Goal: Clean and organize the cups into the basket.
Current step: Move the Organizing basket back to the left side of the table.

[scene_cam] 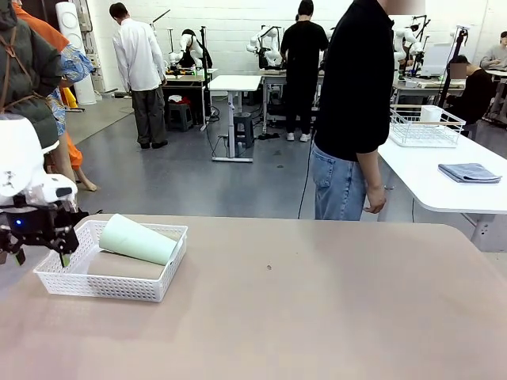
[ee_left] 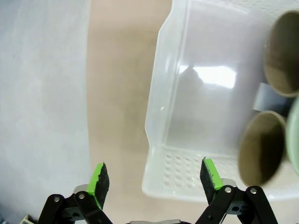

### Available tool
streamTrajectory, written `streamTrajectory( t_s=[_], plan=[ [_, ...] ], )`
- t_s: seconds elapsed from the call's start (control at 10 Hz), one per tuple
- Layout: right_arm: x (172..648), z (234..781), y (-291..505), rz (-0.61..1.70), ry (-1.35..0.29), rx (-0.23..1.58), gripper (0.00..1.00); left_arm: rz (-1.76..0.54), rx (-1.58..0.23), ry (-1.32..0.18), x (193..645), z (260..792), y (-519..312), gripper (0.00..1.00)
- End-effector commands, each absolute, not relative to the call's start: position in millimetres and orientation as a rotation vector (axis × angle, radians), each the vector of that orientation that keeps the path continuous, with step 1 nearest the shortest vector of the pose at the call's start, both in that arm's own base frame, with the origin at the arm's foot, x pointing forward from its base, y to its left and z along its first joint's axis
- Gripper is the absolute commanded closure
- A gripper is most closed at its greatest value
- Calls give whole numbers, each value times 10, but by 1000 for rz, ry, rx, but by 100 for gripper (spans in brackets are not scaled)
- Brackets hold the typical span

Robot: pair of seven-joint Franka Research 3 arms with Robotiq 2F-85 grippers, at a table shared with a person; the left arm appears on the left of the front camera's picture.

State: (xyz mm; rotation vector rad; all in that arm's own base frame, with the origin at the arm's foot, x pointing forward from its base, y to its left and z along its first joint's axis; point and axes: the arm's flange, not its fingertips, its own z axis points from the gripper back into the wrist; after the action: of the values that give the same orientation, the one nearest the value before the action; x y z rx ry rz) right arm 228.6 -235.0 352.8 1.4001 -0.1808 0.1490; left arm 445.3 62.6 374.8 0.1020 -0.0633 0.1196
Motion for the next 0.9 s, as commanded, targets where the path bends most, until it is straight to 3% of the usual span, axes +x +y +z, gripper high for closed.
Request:
streamTrajectory(
  t_s=[0.0, 0.2, 0.5, 0.7, 0.8],
  plan=[
    [2304, 3525, -2341, 149, -180, 1389, 0, 139, 42, -223, 3840, 4308, 483, 0],
    [2304, 3525, -2341, 149, -180, 1389, 0, 123, 39, -313, 3370, 4568, 401, 0],
    [2304, 3525, -2341, 149, -180, 1389, 0, 49, 27, -271, 2812, 4622, 297, 0],
    [2304, 3525, -2341, 149, -180, 1389, 0, 148, 94, -337, 2843, 4561, 222, 0],
    [2304, 3525, -2341, 149, -180, 1389, 0, 87, 50, -280, 3194, 5057, 332, 0]
  ],
)
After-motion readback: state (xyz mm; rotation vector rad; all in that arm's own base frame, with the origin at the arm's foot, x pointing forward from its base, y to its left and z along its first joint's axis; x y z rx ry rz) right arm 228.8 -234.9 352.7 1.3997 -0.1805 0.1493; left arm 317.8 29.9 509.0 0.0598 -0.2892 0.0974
